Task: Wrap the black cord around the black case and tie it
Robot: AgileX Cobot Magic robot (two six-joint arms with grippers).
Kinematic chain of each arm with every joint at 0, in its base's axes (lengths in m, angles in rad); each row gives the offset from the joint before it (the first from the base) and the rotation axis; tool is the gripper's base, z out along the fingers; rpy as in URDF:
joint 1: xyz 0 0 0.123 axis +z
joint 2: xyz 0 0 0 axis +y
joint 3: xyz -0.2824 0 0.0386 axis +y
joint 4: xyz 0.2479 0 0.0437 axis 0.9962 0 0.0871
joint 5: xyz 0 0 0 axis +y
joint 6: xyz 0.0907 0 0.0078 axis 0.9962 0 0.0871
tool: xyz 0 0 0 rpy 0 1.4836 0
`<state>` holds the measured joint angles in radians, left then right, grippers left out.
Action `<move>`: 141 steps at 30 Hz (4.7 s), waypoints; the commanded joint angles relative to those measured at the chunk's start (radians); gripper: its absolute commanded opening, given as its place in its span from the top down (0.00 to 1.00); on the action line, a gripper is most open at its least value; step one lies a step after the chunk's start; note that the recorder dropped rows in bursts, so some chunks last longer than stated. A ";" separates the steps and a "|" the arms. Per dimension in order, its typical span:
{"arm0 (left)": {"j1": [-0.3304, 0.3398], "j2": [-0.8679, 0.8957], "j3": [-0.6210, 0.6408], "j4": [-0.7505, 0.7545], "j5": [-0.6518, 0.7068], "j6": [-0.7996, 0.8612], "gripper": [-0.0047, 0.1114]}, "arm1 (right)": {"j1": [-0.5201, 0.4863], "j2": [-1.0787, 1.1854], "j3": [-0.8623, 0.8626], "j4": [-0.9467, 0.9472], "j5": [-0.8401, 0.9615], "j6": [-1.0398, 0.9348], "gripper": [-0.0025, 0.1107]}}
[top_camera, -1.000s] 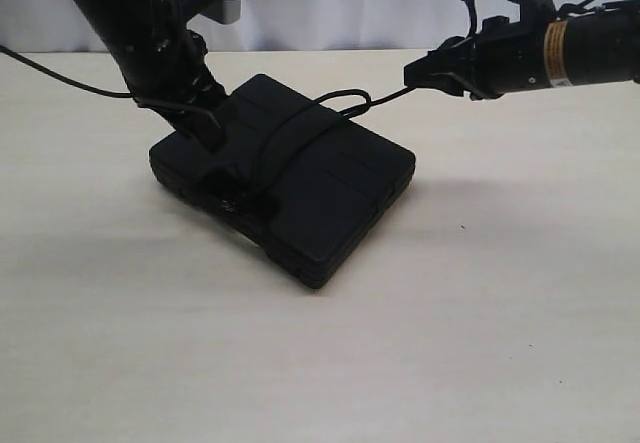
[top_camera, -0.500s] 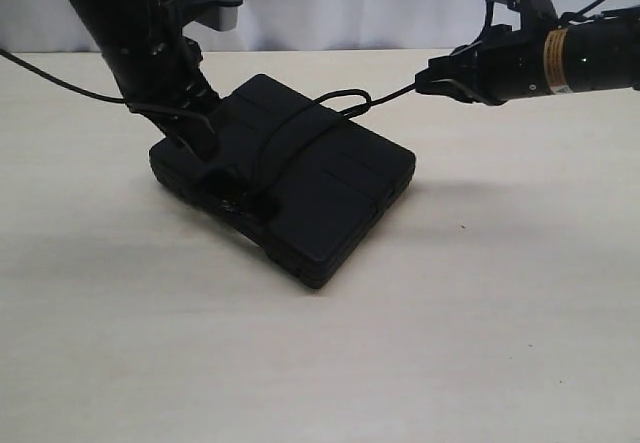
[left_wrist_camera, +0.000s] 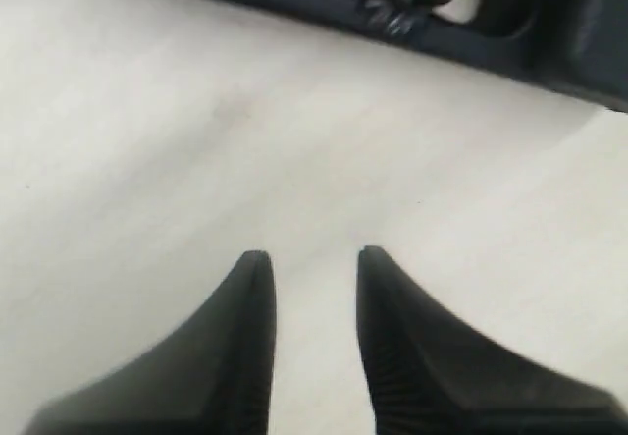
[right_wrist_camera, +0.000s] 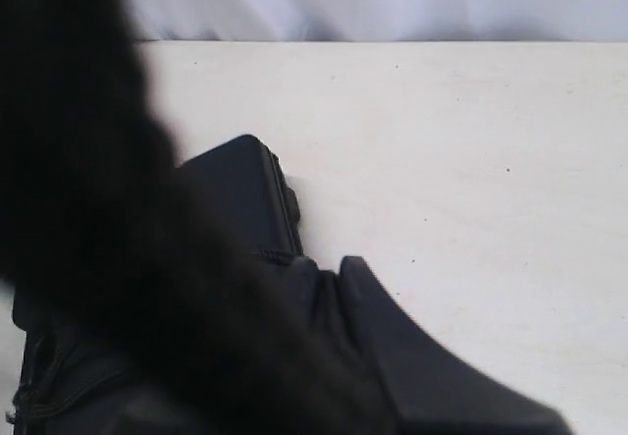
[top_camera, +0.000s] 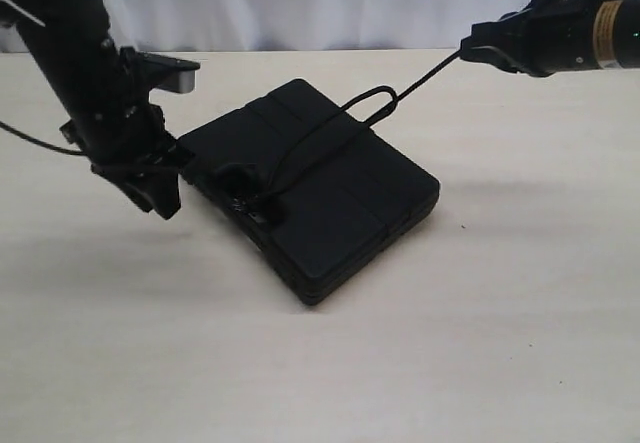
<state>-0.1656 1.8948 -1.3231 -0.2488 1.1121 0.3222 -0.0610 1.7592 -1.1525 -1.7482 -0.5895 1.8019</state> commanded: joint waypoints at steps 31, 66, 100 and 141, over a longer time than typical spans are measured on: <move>-0.021 0.110 0.309 -0.803 -0.808 0.196 0.68 | -0.006 -0.012 0.003 0.004 -0.076 -0.018 0.94; 0.190 -0.008 0.253 -0.597 -0.852 0.241 0.96 | -0.206 -0.012 0.115 0.004 -0.044 0.001 0.94; -0.207 0.003 -0.003 0.519 -0.286 -0.483 0.75 | -0.209 -0.012 0.188 0.004 0.049 -0.036 0.94; -0.144 0.061 -0.006 0.316 -0.490 -0.674 0.96 | -0.231 -0.012 0.188 0.004 0.055 -0.045 0.94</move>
<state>-0.3451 2.0327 -1.3212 0.0635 0.6095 -0.3728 -0.2714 1.7534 -0.9667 -1.7502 -0.5478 1.7682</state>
